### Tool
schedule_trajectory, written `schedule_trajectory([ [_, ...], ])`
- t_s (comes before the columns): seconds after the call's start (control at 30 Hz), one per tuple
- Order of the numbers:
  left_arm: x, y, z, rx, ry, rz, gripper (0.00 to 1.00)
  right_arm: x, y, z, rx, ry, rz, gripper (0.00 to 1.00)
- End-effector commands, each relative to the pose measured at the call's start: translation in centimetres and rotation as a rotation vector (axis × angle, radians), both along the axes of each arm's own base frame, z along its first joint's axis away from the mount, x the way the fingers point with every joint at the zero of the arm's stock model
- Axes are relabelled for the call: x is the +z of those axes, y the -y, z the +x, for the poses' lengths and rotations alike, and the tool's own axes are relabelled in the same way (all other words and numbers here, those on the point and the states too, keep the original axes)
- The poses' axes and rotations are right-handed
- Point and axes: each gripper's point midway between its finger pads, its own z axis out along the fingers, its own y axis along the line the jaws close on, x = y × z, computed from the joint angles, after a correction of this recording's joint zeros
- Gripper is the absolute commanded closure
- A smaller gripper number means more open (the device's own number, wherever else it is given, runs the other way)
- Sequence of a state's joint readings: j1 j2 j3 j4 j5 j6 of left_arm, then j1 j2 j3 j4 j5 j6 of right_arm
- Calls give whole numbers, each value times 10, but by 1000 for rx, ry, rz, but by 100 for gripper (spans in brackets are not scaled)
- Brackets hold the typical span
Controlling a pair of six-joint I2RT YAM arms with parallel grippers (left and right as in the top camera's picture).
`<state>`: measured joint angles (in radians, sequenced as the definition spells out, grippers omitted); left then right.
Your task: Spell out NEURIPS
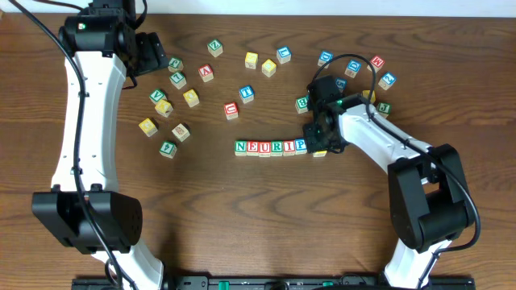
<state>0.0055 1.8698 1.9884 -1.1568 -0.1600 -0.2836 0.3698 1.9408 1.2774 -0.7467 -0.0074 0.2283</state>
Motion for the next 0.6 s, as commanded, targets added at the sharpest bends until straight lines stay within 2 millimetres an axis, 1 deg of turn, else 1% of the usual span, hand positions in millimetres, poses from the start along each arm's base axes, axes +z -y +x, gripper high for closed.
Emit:
schedule_trajectory([
  [0.0, 9, -3, -2, 1, 17, 8, 2, 33, 1, 21, -24, 73, 27, 54],
  [0.1, 9, -3, -2, 1, 17, 9, 2, 47, 11, 23, -71, 77, 27, 53],
  [0.17, 9, -3, -2, 1, 17, 8, 2, 50, 20, 19, -126, 59, 25, 54],
  [0.23, 9, -3, -2, 1, 17, 8, 2, 47, 30, 11, -174, 16, 14, 57],
  [0.37, 9, -3, -2, 1, 17, 8, 2, 42, 43, -10, -208, -81, -14, 68],
  [0.5, 9, -3, -2, 1, 17, 8, 2, 38, 46, -28, -205, -147, -35, 74],
  [0.57, 9, -3, -2, 1, 17, 8, 2, 31, 46, -40, -202, -185, -39, 76],
])
